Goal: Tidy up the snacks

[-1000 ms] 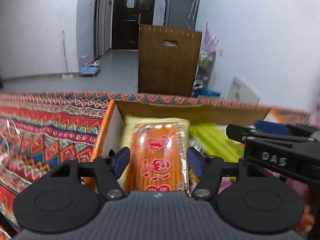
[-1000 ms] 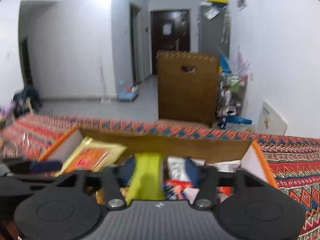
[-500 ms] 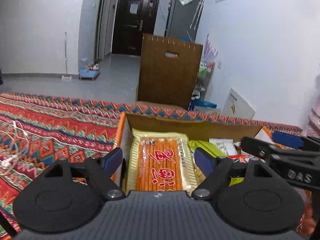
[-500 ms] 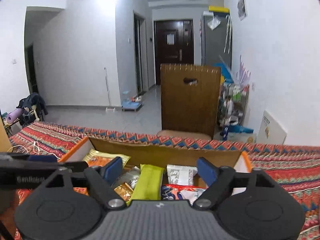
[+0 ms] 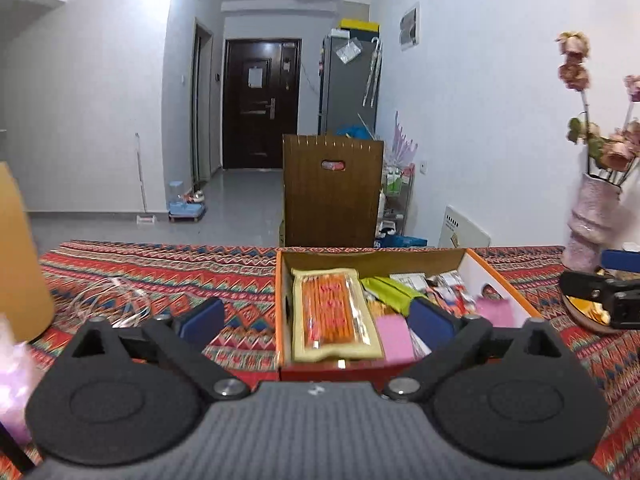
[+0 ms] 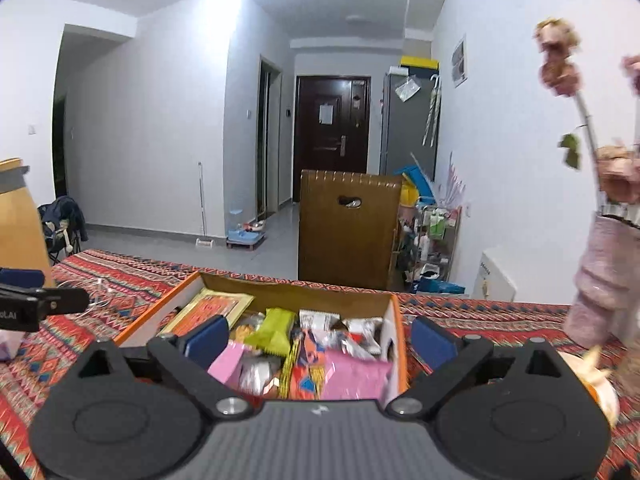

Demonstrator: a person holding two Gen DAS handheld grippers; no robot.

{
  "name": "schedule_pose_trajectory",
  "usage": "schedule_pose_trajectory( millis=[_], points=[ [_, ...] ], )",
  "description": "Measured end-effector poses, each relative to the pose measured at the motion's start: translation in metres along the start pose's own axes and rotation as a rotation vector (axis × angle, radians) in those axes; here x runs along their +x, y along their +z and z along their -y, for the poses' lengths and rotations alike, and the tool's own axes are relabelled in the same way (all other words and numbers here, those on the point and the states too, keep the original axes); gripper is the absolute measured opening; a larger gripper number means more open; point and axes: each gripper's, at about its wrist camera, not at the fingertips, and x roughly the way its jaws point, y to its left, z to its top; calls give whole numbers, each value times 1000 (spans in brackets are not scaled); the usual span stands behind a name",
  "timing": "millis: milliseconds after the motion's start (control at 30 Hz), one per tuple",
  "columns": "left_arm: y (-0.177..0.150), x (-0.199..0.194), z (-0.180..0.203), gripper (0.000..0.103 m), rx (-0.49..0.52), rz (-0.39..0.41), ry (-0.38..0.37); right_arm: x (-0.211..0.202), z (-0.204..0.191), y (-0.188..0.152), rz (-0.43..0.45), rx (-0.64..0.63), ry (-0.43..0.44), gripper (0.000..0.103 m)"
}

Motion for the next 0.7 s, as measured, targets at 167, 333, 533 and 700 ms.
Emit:
schedule_pose_trajectory(
  millis=[167,333,533,700],
  points=[
    [-25,-78,9,103,12,57,-35,-75,-5,-33,30,-31,-18,101],
    [-60,-158,23,103,40,118,-60,-146,-9,-67,50,5,-26,103],
    [-109,-222,25,103,24,125,-52,-218,-21,-108,73,13,-43,103],
    [-145,-263,26,103,12,115,-36,-268,-39,-145,83,7,-56,103]
  ],
)
